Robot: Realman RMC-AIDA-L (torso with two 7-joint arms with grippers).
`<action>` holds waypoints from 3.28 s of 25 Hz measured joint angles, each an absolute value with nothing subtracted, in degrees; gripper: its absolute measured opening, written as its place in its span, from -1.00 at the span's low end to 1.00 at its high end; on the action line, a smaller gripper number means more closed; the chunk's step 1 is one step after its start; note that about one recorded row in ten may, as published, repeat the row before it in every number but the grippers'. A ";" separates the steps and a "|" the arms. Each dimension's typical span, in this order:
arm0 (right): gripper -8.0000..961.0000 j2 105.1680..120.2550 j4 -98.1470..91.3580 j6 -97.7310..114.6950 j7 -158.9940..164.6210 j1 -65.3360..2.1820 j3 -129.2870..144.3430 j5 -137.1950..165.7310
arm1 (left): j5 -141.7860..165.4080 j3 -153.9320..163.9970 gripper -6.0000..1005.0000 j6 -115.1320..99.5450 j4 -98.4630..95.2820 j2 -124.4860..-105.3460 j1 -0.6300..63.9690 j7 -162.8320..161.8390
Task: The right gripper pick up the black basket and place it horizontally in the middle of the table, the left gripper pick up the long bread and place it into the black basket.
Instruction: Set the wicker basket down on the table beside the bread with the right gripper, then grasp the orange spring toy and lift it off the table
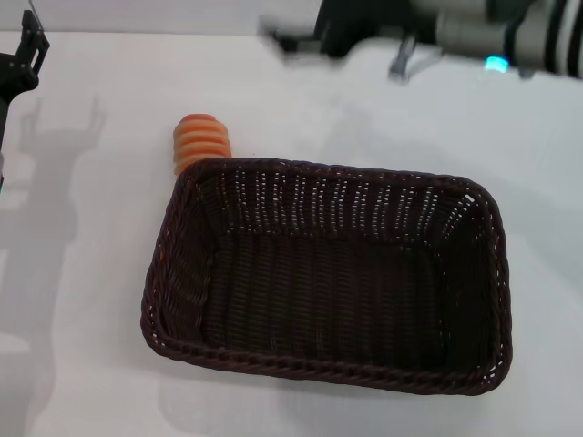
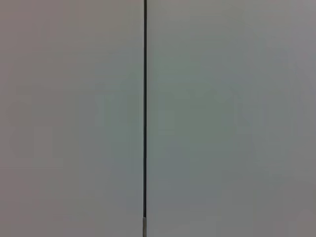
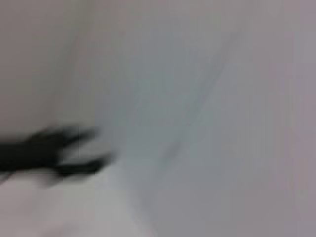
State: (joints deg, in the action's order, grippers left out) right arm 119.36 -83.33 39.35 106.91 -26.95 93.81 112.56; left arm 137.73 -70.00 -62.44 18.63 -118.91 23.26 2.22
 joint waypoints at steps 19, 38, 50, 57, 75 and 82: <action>0.64 119.35 -58.31 -59.08 153.60 -4.67 120.23 124.11 | 147.78 -74.76 0.68 -15.40 54.13 -111.64 19.15 2.56; 0.64 118.90 -55.84 -60.33 153.06 0.21 124.27 119.46 | 157.74 -95.30 0.68 55.92 71.75 -118.35 31.50 3.00; 0.64 118.82 -56.25 -60.38 152.91 0.50 124.36 120.60 | 157.37 -94.76 0.68 54.20 58.58 -118.55 37.86 2.58; 0.64 118.83 -56.13 -60.29 152.80 0.17 124.16 121.32 | 154.48 -93.56 0.68 53.29 55.86 -118.47 38.91 3.77; 0.64 118.87 -56.34 -60.91 152.75 0.61 124.36 121.89 | 130.16 -97.64 0.07 53.74 70.95 -118.08 31.14 39.43; 0.64 118.97 -56.46 -60.99 152.75 0.62 124.44 122.73 | 106.38 -118.48 0.00 76.47 63.40 -117.29 35.22 72.04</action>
State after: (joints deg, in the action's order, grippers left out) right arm 118.97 -56.46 -60.99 152.75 0.62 124.44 122.73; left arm 106.38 -118.48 76.47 63.40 -117.29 35.22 72.04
